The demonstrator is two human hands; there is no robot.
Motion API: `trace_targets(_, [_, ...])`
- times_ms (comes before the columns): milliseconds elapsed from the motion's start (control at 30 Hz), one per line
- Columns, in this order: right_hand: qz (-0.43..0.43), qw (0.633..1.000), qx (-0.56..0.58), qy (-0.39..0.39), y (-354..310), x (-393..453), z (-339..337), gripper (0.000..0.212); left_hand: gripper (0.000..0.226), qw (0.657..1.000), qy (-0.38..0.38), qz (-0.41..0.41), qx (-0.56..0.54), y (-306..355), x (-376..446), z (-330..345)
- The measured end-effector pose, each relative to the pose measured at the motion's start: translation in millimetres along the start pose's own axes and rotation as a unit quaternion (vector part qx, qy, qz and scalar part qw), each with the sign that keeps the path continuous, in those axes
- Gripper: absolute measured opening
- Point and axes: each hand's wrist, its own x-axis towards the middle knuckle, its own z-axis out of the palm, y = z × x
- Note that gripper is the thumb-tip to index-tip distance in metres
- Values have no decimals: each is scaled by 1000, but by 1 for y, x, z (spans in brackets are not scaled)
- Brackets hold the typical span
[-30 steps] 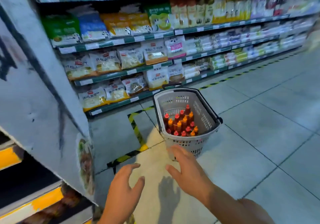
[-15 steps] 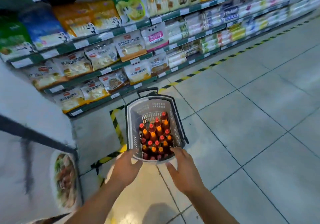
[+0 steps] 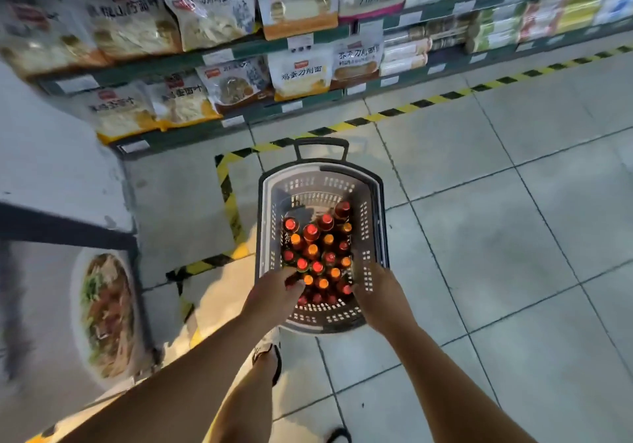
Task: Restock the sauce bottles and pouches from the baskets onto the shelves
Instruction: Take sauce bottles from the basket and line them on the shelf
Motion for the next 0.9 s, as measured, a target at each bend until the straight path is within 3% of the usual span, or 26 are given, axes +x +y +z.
trace_targets(233, [46,999,-8,-20,1,103,33,32,47,999,-35,-23,19,-5,106,-3])
trace_targets(433, [18,999,-26,-8,9,185,58,40,41,999,-18,-20,18,-9,186,34])
trace_targets(667, [-8,995,-79,-58,33,279,94,54,42,1000,16,-21,5,-18,257,90])
trace_targets(767, [-55,994,-74,-63,38,308,110,53,42,999,44,-15,24,-28,285,106])
trace_targets(900, [-51,986,-128,-99,42,336,126,49,37,996,45,-6,83,-35,313,122])
